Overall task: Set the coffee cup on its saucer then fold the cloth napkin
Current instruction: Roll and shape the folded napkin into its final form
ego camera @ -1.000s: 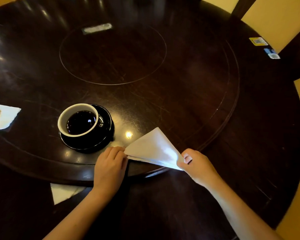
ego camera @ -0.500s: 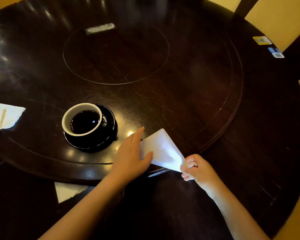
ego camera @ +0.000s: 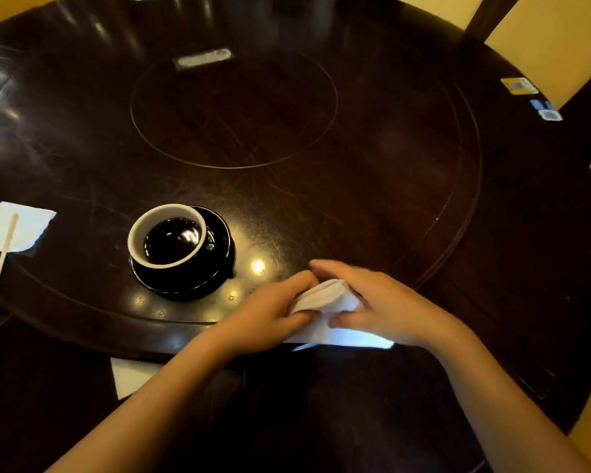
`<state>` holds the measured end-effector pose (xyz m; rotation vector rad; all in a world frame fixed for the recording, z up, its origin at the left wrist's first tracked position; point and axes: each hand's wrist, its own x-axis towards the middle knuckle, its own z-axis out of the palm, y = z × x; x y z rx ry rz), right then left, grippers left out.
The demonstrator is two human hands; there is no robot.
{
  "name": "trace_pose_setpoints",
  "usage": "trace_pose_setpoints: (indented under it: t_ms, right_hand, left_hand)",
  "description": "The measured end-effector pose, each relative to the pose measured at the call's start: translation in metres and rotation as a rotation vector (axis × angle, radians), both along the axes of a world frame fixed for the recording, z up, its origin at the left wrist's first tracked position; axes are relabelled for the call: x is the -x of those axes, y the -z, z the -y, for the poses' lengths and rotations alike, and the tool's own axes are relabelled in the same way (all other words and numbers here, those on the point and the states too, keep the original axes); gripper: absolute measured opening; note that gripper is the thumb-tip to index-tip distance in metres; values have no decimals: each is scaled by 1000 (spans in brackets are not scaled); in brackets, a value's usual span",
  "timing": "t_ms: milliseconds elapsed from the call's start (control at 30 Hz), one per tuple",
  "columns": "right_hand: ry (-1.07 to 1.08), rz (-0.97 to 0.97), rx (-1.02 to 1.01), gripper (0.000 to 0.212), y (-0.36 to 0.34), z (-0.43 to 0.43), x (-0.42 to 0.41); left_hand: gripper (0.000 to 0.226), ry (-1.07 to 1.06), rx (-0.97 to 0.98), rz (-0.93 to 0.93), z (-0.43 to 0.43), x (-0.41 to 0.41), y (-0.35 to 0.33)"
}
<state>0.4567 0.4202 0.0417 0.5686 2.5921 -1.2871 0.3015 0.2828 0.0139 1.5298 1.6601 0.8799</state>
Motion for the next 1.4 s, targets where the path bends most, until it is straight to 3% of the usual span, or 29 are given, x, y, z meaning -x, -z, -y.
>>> trace_pose_setpoints:
  t_ms: [100, 167, 267, 400, 500, 567, 667, 733, 800, 967, 1033, 1200, 1400]
  right_hand:
    - [-127, 50, 104, 28, -4, -9, 20]
    - [-113, 114, 211, 15, 0, -20, 15]
    - [-58, 181, 424, 18, 3, -32, 3]
    - [-69, 168, 342, 28, 14, -43, 6]
    - [-55, 195, 308, 32, 22, -54, 15]
    - [-81, 177, 218, 29, 22, -62, 23]
    - [-156, 125, 32, 22, 25, -71, 47]
    - [-226, 70, -152, 18, 30, -75, 69]
    - [-246, -11, -312, 19, 30, -73, 92]
    - [-179, -205, -483, 20, 29, -65, 135]
    - [-157, -194, -545, 21, 37, -65, 143]
    - [-126, -80, -468, 49, 55, -67, 144]
    - [-46, -82, -456, 24, 44, -61, 151]
  left_hand:
    - [15, -80, -42, 54, 4, 8, -9]
    - [16, -204, -6, 118, 7, 12, -9]
    - [22, -358, 78, 249, 11, 13, -2]
    - [18, -269, 368, 695, 17, -3, 8]
    - [27, -164, 419, 811, 26, -5, 7]
    - [32, -196, 415, 728, 32, 4, 9]
    - [27, -356, 375, 180, 40, 6, 13]
    - [17, -476, 226, -184, 43, -3, 18]
    - [13, -606, 80, -341, 41, -15, 23]
    - [19, -843, 27, -291, 22, -17, 42]
    - [27, -867, 42, -251, 16, -18, 49]
    - [27, -893, 16, -203, 14, -28, 56]
    - [18, -967, 10, -95, 11, -27, 53]
